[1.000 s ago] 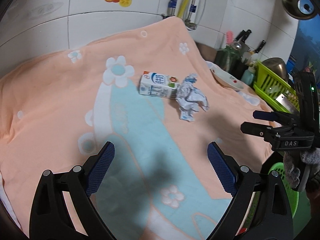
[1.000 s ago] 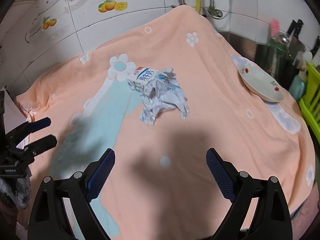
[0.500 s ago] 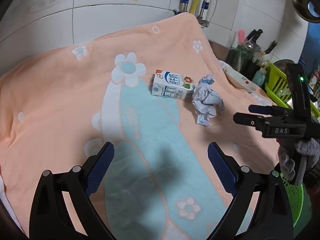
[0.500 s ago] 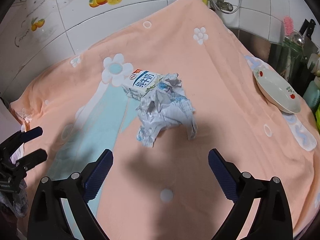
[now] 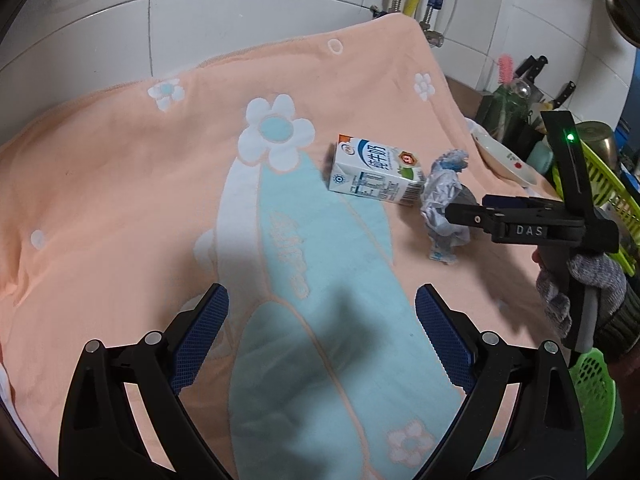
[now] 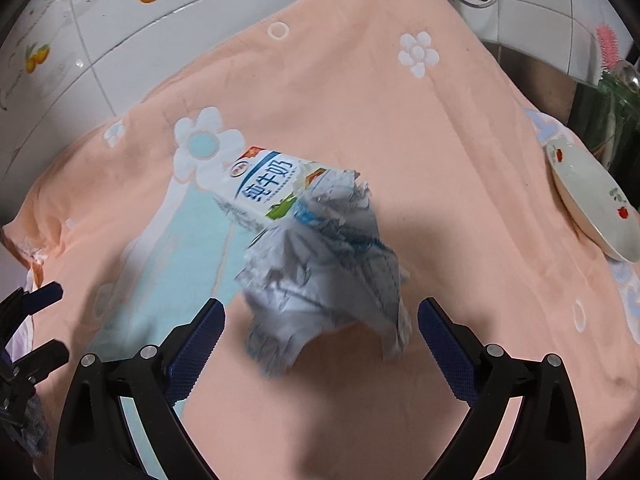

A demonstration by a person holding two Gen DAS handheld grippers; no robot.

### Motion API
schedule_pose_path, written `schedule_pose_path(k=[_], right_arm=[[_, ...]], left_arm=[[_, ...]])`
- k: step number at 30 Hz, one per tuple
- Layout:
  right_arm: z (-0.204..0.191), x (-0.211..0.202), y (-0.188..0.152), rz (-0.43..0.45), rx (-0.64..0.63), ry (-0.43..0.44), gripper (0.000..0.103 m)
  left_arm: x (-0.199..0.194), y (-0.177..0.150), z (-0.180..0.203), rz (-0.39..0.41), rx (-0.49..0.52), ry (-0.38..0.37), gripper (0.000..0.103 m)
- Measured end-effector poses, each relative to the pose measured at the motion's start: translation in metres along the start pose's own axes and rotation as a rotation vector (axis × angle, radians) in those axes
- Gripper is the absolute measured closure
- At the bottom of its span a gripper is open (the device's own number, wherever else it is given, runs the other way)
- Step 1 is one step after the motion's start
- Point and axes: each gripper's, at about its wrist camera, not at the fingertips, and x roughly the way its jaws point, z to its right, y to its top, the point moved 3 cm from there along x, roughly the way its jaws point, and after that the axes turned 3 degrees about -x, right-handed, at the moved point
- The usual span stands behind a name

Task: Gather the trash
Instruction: 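Grasp the crumpled foil and paper with the right tool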

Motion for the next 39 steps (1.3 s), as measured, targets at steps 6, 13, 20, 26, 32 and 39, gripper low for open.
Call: schedule_pose_path(k=[6,13,20,26,32,39], right_arm=[[0.000,0.020,0.012,-0.010,-0.014,0.015,0.008],[0.004,0.044,0.014,-0.054,-0.011,0.030,0.009],[0.006,0.036,0.006,-0.039,-0.031,0.024,0.038],[0.012,0.017,-0.002,-0.026,-0.011,0.049,0.060],[0.021,-0.008,-0.011,-0.007,-0.025,0.051,0.066],[0.027,-0.028,-0.020,-0.012,-0.034,0.050,0.076]], left_arm=[[0.011,0.010,-0.004,-0.006,0.003,0.022,0.010],[0.027,0.024,-0.006,-0.029,-0.042,0.021,0.010],[0.043,0.037,0.005,-0.042,-0.067,0.035,0.010],[0.053,0.049,0.024,-0.035,0.005,0.059,0.010],[0.060,0.059,0.038,-0.033,0.110,0.051,0.010],[0.070,0.066,0.049,-0.057,0.111,0.017,0.010]])
